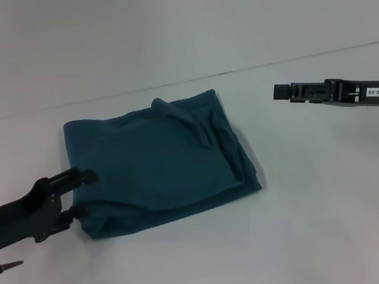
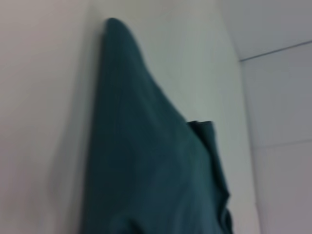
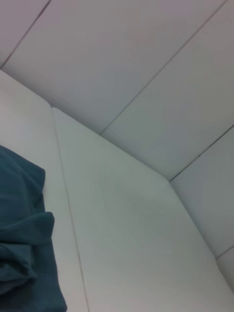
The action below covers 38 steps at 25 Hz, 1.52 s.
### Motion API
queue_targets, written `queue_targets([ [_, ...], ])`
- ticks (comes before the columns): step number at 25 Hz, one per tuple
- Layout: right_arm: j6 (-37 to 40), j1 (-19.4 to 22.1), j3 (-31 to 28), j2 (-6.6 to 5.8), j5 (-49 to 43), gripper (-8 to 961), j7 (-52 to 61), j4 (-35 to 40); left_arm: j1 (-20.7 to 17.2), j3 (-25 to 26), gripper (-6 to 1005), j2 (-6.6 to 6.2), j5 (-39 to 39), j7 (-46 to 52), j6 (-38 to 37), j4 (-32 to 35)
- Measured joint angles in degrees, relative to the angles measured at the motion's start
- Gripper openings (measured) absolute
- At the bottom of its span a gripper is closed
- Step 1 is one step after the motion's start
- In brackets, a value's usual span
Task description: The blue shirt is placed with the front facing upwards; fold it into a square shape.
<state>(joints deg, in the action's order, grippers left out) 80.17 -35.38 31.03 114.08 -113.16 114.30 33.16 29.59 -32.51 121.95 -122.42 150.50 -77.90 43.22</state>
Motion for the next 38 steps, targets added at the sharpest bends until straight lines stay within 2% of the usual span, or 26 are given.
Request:
queue_targets([
  [5,-0.27,0.38,0.00,-0.06,1.00,752,0.27,0.18,-0.22,1.20,823,-0.07,-1.79,2.81,2.67,0.36],
  [9,-0.20,0.45,0.00,-0.14,1.36,752,0.38,0.18,1.54,0.96,823,-0.59,-5.93,4.39,4.32,-0.55],
  [13,0.00,0.47,0.04,-0.16,1.37,752,0.39,0.13,2.38,0.78,823,-0.46,-7.99,5.33,6.50,-1.11],
  [19,0.18,0.73,0.06,-0.03,1.37,752,0.33,0.07,5.03,-1.56,824,-1.02,-9.25,5.28,10.17,-4.76],
  [24,-0.24,1.02,0.15,-0.04,1.37,751,0.11,-0.13,7.70,-3.37,785,-1.35,-11.18,5.27,12.59,-7.56],
  [34,0.79,2.11,0.00,0.29,1.44,751,0.38,0.05,8.71,-5.08,706,-0.66,-10.61,4.07,11.71,-6.88],
  [38,1.02,2.20,-0.06,0.37,1.50,751,0.39,0.08,8.29,-5.11,504,-0.20,-10.59,4.01,11.30,-6.01],
])
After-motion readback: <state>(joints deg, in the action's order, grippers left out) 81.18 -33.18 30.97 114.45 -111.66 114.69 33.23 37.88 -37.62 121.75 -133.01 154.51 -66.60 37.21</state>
